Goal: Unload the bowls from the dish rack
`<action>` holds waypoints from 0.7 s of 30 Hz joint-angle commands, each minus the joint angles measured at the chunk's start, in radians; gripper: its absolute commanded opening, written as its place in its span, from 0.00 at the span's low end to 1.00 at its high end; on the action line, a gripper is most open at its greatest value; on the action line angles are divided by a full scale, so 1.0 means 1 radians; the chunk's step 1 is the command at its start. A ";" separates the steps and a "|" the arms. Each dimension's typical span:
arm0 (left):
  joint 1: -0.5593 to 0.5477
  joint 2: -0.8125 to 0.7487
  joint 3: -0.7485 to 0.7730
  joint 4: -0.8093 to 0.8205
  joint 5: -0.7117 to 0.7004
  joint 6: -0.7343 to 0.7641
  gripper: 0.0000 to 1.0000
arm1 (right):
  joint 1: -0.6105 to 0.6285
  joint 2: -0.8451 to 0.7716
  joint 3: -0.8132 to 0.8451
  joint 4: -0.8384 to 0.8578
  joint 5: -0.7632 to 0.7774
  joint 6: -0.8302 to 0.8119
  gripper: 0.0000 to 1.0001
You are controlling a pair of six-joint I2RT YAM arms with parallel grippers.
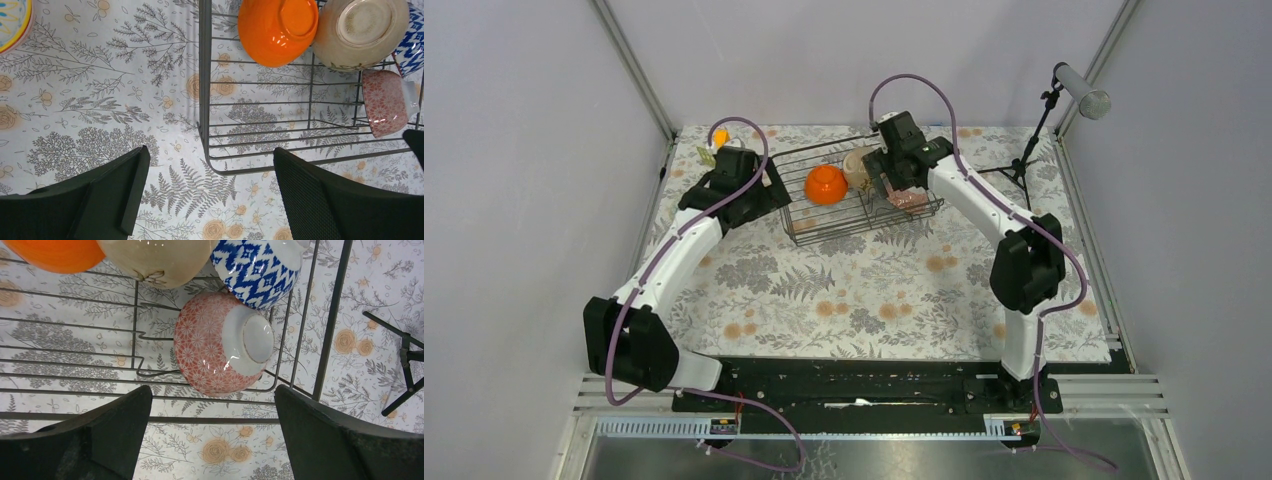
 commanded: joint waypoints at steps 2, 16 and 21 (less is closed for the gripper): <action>0.003 0.002 0.058 0.001 -0.011 0.024 0.98 | -0.002 0.029 0.024 -0.018 0.065 -0.048 1.00; 0.003 0.042 0.062 0.015 0.062 0.031 0.98 | 0.008 0.093 0.014 0.032 0.063 -0.203 1.00; 0.003 0.052 0.067 0.015 0.056 0.029 0.99 | 0.011 0.121 0.014 0.032 0.068 -0.222 1.00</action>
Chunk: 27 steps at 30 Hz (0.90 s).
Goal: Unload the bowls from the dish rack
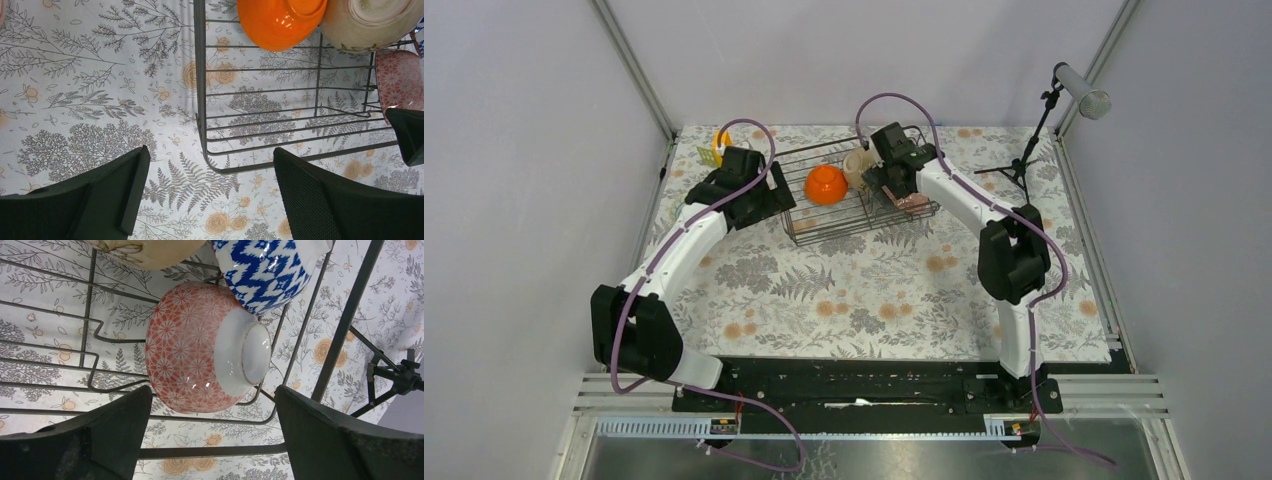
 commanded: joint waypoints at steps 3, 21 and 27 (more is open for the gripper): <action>0.003 0.005 0.046 0.032 0.015 0.002 0.99 | 0.010 0.031 0.028 0.023 0.003 -0.037 1.00; 0.003 0.006 0.047 0.032 0.017 0.017 0.98 | 0.018 0.101 0.051 0.045 0.097 -0.032 0.97; 0.003 0.002 0.046 0.029 0.013 0.025 0.98 | 0.043 0.116 0.048 0.057 0.151 -0.040 0.93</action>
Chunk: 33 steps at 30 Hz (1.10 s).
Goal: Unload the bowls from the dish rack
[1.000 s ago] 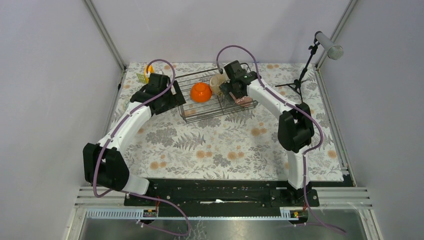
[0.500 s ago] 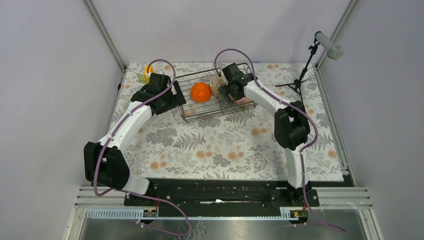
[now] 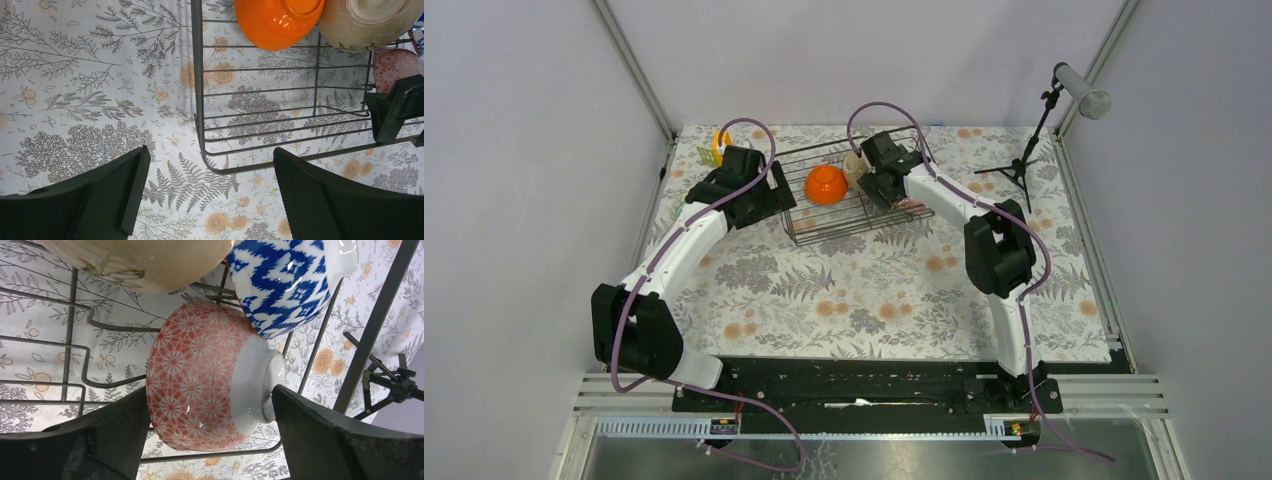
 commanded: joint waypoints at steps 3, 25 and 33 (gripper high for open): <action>0.003 -0.012 0.037 0.029 -0.004 0.031 0.98 | 0.042 0.031 0.031 -0.001 0.125 -0.022 0.90; 0.003 -0.028 0.028 0.028 -0.016 0.031 0.98 | 0.117 -0.082 0.037 0.010 0.353 -0.018 0.61; 0.003 -0.046 0.016 0.043 -0.012 0.044 0.98 | 0.121 -0.160 0.072 -0.003 0.314 0.061 0.52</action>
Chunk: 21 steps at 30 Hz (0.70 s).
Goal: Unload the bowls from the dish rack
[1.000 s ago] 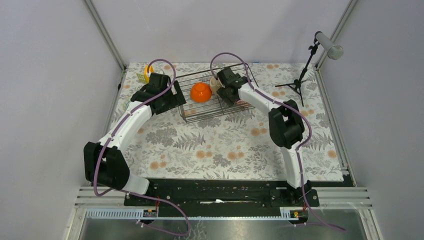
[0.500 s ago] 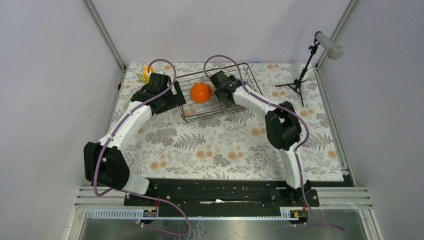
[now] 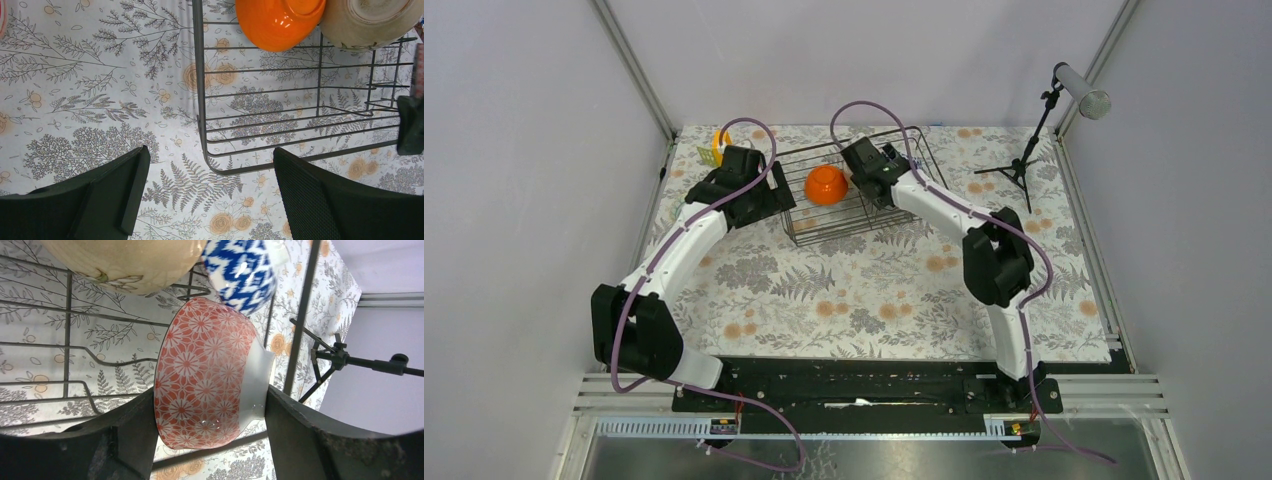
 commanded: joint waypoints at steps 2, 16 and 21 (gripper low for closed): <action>0.003 -0.047 0.013 0.045 -0.005 0.019 0.98 | 0.013 -0.148 0.086 -0.012 0.028 0.058 0.51; 0.003 -0.059 -0.009 0.090 0.122 0.032 0.99 | 0.012 -0.210 0.125 -0.017 -0.249 0.225 0.45; 0.003 -0.066 -0.010 0.095 0.134 0.049 0.99 | 0.011 -0.188 0.121 0.003 -0.311 0.288 0.44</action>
